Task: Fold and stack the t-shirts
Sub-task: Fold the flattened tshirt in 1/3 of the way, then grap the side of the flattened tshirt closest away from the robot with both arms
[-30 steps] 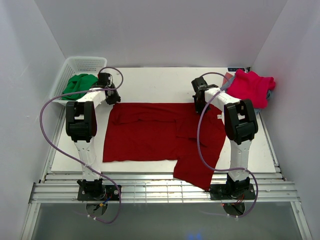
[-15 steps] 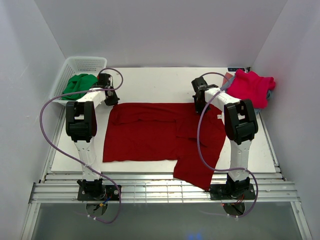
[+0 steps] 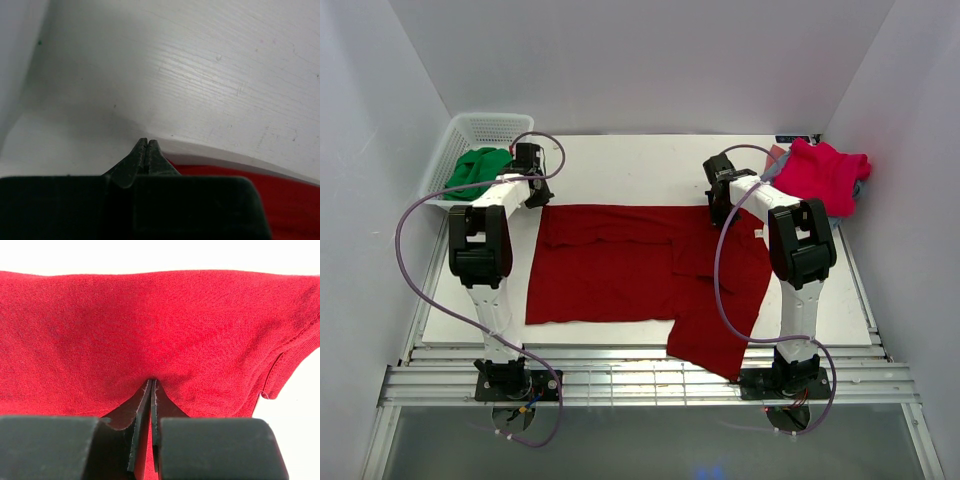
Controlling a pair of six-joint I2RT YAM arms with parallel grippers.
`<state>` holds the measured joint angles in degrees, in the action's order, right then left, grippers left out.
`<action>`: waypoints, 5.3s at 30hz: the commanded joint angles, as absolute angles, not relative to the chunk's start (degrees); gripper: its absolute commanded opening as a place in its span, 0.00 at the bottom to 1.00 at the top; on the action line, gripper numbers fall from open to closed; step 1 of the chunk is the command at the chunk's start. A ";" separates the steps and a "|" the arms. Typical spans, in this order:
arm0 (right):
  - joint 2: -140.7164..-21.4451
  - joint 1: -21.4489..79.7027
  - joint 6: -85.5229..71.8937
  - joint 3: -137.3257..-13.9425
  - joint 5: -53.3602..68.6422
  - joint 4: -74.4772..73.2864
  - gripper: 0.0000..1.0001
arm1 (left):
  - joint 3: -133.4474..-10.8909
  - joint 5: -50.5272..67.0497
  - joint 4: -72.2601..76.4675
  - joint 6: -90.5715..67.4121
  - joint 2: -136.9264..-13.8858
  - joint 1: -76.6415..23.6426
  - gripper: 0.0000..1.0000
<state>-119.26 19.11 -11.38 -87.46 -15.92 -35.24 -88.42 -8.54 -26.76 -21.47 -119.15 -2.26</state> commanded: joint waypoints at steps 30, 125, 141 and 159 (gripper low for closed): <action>-122.79 18.19 -11.16 -82.44 -15.73 -37.80 0.08 | -90.45 -14.43 -26.29 -19.43 -109.34 -3.76 0.45; -74.01 34.54 -29.00 -48.35 -20.22 -40.43 0.54 | -58.80 -23.29 -37.88 -21.80 -93.69 -12.92 0.56; -69.96 36.47 -36.03 -40.26 -21.27 -46.06 0.55 | -52.12 -20.30 -37.00 -22.41 -90.35 -12.92 0.59; -75.76 36.47 -35.25 -40.60 -23.02 -38.50 0.54 | -53.35 -21.53 -36.83 -22.32 -92.55 -12.92 0.59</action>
